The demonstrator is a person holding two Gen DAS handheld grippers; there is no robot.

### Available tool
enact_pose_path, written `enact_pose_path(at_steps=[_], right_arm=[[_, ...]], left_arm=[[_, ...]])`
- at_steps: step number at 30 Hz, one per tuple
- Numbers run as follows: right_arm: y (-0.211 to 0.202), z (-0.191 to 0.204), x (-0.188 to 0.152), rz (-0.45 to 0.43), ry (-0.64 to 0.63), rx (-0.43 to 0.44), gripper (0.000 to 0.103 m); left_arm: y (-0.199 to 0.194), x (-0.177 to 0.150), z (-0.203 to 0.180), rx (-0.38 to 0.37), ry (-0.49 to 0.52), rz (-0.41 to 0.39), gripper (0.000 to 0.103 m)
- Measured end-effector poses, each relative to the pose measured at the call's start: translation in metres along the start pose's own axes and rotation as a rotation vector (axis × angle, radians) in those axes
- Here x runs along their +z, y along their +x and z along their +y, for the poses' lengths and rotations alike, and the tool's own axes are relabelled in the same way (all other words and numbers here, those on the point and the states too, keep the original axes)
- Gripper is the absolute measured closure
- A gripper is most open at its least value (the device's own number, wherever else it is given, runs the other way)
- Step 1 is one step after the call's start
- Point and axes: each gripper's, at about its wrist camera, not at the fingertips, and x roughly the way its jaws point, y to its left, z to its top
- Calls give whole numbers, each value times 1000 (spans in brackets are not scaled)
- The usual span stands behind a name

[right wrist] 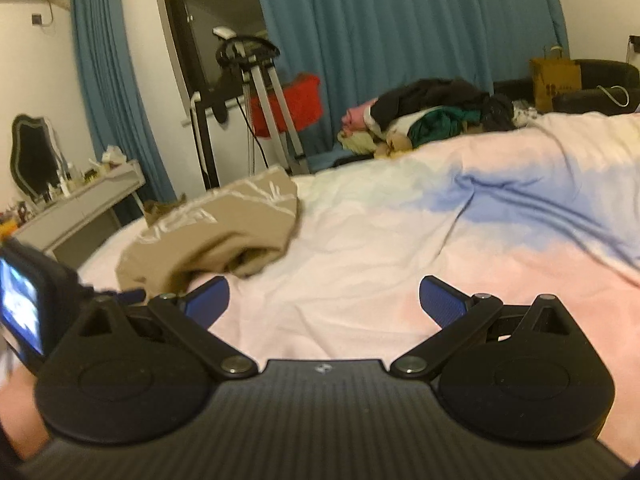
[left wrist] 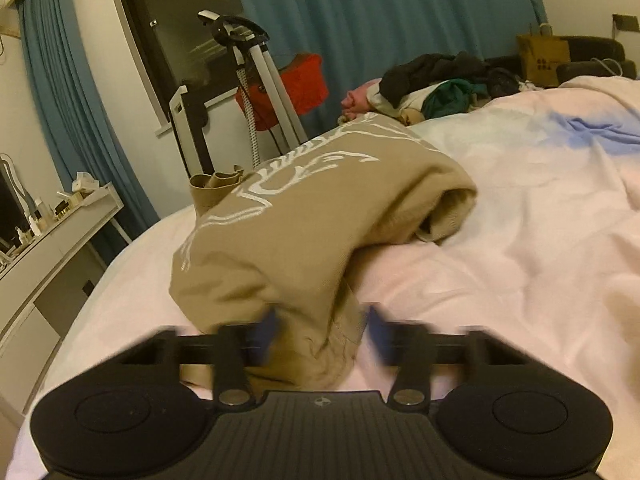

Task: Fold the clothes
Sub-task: 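Grasp the beige T-shirt with the left gripper and lift it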

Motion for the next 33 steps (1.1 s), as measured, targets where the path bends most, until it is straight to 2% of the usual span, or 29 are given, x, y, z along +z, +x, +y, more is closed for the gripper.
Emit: enact_pose_path(at_steps=[3,7,15,19,21,25,32,33], right_arm=[[18,2,-7,31,-3,16,0],[26,10,-12,9,-42,33,0],[-19,36,-10,-92,-162,79,0],[-42,49,-9,-143,-222,101,0],[-42,56,-12,-109,-233,115,0],[-42,71,-19,-37,-253,143,0],[-41,96,-32,90,-288,192,1],[-41,99,-34,108,-293,198,7]], left_arm=[[-12,3,17,-20,-72,-11,100],[-65,7,40,-57,-161,-95,100],[-192,4,89,-131,-382,-257,101],[-242,-11,105,-188,-463,-299,100],[-263,-21,111,-220,-488,-311,100],[-268,-41,114,-292,-532,-254,100],[-238,-51,129,-266,-593,-172,100],[-237,-53,131,-265,-601,-169,100]])
